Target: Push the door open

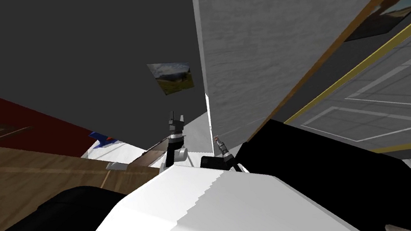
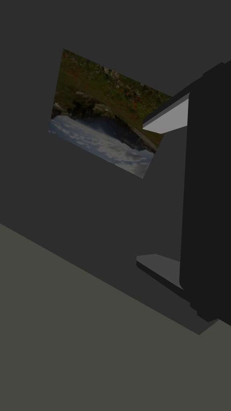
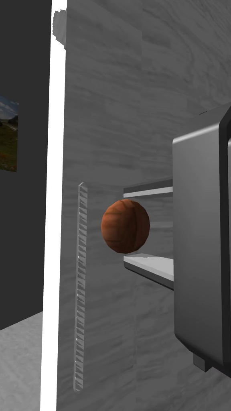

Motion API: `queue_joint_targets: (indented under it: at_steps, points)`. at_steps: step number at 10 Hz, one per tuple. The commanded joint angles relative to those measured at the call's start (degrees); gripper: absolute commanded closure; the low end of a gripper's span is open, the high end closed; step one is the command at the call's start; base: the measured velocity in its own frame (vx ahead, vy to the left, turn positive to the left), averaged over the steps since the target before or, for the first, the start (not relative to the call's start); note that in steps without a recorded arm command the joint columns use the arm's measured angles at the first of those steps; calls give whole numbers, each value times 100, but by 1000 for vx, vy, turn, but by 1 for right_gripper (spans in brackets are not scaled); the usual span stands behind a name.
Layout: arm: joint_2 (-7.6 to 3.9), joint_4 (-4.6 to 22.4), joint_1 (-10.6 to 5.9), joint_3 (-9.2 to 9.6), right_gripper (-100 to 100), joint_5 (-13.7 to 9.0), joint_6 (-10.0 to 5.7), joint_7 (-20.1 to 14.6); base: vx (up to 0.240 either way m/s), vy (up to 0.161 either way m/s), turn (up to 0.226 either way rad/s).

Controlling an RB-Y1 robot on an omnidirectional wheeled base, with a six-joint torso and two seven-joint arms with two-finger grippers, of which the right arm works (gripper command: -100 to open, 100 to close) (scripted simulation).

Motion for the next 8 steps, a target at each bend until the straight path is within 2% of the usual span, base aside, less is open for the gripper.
queue_joint_targets:
  at_steps: [1, 3, 4, 5, 8]
  points:
    - [-17, 115, -110, -204, 100, -65, -79, 2, 148, 155, -41]
    - [-8, 134, -126, -257, 100, -79, -77, 12, 111, 91, -55]
    - [12, 173, -161, -370, 100, -109, -74, 34, 98, 70, -53]
    - [25, 75, -58, -304, -100, -107, -62, 49, -97, 48, -120]
    - [48, -40, 39, -321, -100, -146, -39, 83, -244, -1, -86]
